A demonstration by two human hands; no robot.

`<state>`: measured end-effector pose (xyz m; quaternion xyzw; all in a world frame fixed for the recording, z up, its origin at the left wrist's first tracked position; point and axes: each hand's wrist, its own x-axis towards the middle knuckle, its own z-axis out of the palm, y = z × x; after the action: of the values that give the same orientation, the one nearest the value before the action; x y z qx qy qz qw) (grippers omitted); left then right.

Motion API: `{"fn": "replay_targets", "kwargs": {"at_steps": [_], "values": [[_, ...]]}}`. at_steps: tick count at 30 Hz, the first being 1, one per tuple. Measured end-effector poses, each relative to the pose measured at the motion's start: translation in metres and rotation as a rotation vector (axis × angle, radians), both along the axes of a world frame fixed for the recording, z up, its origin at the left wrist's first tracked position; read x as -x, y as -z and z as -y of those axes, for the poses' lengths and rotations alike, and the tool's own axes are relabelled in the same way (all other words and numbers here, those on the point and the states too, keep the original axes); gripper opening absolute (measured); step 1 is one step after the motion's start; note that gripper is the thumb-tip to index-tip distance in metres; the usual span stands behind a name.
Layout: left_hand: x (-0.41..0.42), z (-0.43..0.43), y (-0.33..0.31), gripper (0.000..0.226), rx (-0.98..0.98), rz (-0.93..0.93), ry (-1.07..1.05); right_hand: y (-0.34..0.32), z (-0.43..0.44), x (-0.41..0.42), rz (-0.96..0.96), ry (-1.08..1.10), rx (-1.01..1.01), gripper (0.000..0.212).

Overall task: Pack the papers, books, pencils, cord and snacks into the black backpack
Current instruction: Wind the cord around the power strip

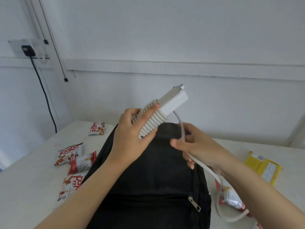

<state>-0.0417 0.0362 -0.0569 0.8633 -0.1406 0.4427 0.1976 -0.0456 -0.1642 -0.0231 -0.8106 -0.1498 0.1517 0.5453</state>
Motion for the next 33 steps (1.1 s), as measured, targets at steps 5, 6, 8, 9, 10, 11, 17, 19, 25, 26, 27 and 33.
{"fn": "replay_targets", "kwargs": {"at_steps": [5,6,8,9,10,11,17,19,25,26,27,33], "values": [[-0.005,-0.015,-0.008,0.069,-0.014,-0.015,-0.127,-0.008,0.014,-0.006,0.363,-0.016,0.434,0.02],[-0.006,-0.017,-0.008,0.07,-0.003,-0.02,-0.144,-0.009,0.016,-0.007,0.514,0.033,0.539,0.019],[-0.009,-0.02,-0.009,0.071,0.011,-0.038,-0.175,-0.016,0.017,-0.002,0.719,0.087,0.635,0.017],[-0.011,-0.021,-0.009,0.072,0.005,-0.048,-0.194,-0.019,0.016,0.0,0.805,0.093,0.656,0.017],[-0.012,-0.021,-0.008,0.073,-0.005,-0.059,-0.213,-0.021,0.015,0.002,0.889,0.094,0.679,0.019],[-0.014,-0.02,-0.008,0.074,-0.014,-0.07,-0.231,-0.021,0.013,0.003,0.974,0.103,0.698,0.022],[-0.02,-0.007,-0.003,0.073,-0.019,-0.121,-0.267,-0.014,0.001,0.014,1.239,-0.017,0.724,0.027],[-0.02,-0.004,-0.001,0.072,-0.023,-0.116,-0.251,-0.014,0.0,0.016,1.299,-0.051,0.727,0.027],[-0.021,-0.004,0.004,0.071,-0.032,-0.145,-0.179,-0.026,0.005,0.013,1.395,-0.122,0.749,0.028],[-0.021,-0.005,0.005,0.07,-0.047,-0.145,-0.168,-0.03,0.007,0.011,1.394,-0.118,0.739,0.03],[-0.021,-0.005,0.006,0.07,-0.071,-0.141,-0.16,-0.036,0.009,0.009,1.39,-0.11,0.726,0.031],[-0.017,-0.008,0.005,0.071,-0.189,-0.103,-0.045,-0.07,0.011,-0.011,1.385,-0.07,0.526,0.021]]}}
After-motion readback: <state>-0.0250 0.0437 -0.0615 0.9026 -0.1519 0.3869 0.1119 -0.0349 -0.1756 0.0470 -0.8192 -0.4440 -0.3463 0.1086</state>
